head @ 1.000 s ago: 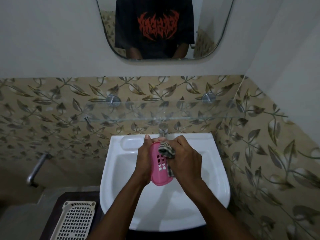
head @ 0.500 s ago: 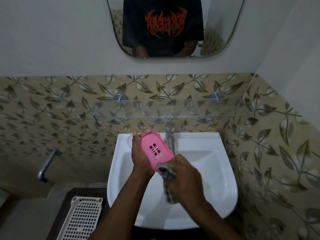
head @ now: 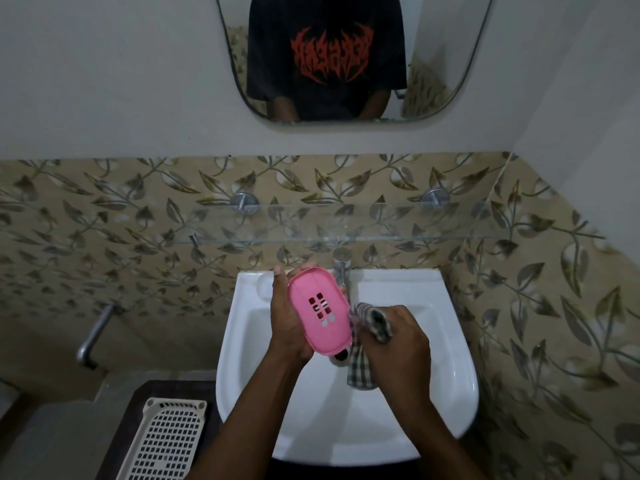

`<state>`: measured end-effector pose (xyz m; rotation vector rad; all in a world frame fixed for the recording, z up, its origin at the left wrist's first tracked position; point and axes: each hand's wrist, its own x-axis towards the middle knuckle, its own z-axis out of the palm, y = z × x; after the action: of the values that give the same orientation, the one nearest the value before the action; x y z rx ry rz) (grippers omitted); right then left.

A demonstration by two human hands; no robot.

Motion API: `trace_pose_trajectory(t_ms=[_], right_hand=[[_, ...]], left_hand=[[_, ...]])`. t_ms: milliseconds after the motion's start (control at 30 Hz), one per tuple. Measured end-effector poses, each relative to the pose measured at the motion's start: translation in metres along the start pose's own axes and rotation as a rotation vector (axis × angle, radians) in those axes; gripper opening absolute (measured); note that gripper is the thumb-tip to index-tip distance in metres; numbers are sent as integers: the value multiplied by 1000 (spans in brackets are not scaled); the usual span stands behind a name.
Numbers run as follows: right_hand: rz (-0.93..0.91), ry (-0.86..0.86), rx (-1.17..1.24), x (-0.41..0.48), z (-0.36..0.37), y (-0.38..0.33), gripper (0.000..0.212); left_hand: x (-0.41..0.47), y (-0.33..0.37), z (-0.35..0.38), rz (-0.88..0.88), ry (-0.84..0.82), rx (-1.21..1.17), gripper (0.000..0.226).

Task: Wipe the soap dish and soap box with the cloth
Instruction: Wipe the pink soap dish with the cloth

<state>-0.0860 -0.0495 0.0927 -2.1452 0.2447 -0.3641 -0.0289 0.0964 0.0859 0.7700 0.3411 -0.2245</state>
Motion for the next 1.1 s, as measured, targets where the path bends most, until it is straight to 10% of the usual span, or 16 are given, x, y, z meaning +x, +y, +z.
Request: trace_pose_trajectory(t_ms=[133,233,400,467,800,967,1100], right_hand=[[667,-148,763,0,-2,8,36],[800,-383,1036,-6,-11,7,41],[574,-324,770,-10,-13,-5,55],[480,-217,697,-7,-12,-6,38],[-832,-76,-251,-10,-9,11,29],[-829,-172,-250,-10,-8,12,35],[-504,-232,193,-6,-16,1,27]], left_hand=[[4,-2,-10,25,-32,-55,102],[4,-4,-11,3,-30,-87,88],[6,-10,-9,21,199,152,109],[7,-13,-3,122,291,313,85],[-2,-19,12,-206,-12,-113,111],[0,-20,9,-209,-59,-183,96],[-3,-14,7,-194,-109,-212,96]])
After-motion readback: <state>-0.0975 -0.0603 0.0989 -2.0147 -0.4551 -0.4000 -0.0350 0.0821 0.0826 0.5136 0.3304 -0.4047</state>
